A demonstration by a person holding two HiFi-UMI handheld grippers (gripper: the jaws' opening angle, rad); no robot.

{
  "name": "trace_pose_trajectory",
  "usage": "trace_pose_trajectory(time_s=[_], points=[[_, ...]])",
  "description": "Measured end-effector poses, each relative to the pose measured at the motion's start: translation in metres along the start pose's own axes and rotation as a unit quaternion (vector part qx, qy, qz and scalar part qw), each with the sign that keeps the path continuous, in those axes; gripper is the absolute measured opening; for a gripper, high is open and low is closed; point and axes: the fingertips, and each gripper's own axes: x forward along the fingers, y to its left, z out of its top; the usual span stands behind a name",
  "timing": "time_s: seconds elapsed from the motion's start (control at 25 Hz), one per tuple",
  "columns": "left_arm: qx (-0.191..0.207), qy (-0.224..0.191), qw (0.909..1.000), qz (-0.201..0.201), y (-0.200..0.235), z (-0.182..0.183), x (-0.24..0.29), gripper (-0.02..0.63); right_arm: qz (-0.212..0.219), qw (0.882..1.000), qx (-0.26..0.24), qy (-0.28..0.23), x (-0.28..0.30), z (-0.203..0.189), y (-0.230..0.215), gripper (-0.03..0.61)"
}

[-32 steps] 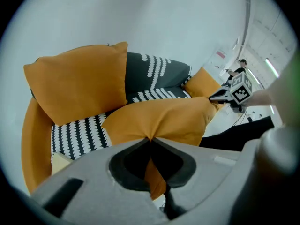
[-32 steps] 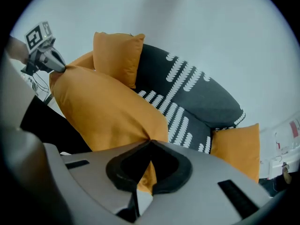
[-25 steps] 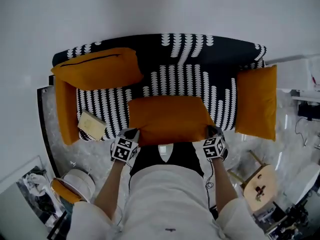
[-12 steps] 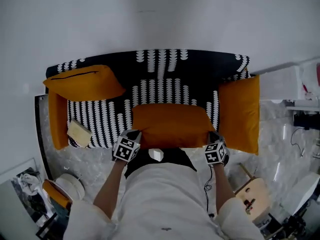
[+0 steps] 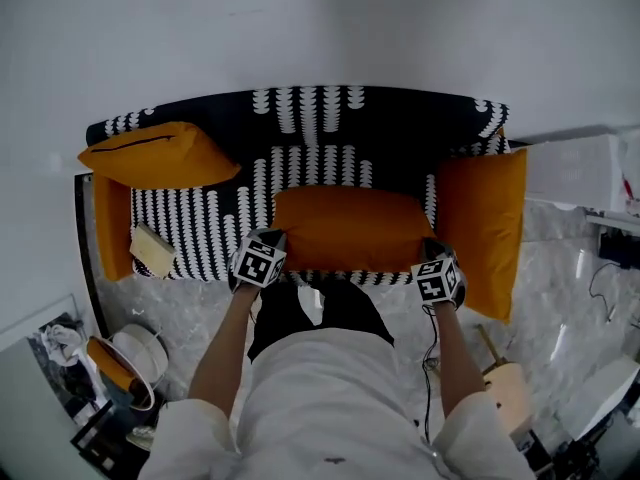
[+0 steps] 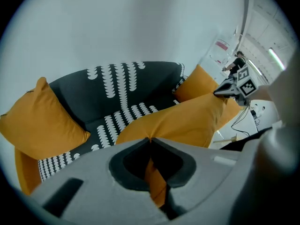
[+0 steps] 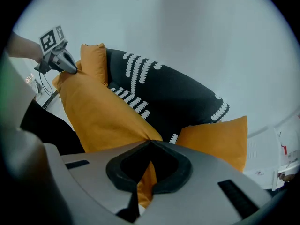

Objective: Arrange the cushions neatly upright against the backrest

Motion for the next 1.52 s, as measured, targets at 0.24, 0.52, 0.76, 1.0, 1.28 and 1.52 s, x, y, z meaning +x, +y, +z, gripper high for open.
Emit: trace_pose_trajectory(time_s=[0.24,0.52,0.76,1.0,1.28,1.52], points=[[0.002,0.009,0.9995,0.031,0.036,0.043,0.018,0.021,-0.003,0.999,-0.031,-0.031,0.025,0.05,-0.029,0.009],[0.057,0.023,0.997,0.046,0.076,0.104,0.028,0.02,-0.003,0.998,-0.038,-0.046,0.042,0.11,-0.067,0.009],[0.076,0.021,0.9955,0.052,0.107,0.146,0.05,0.02,-0.004,0.998,-0.051,-0.044,0.066,0.146,-0.091,0.009],[0.077,0.041,0.9932,0.077,0.138,0.174,0.065,0.021,-0.008,0.994,-0.102,-0.038,0.103,0.203,-0.123,0.008],[0.051,-0.012,0.9862,0.157,0.192,0.214,0.013,0.021,-0.07,0.989,-0.121,-0.046,0.13,0.244,-0.155,0.008],[0.024,-0.075,0.9863,0.145,0.171,0.202,-0.031,0.02,-0.108,0.987,-0.089,-0.081,0.108,0.263,-0.166,0.009]])
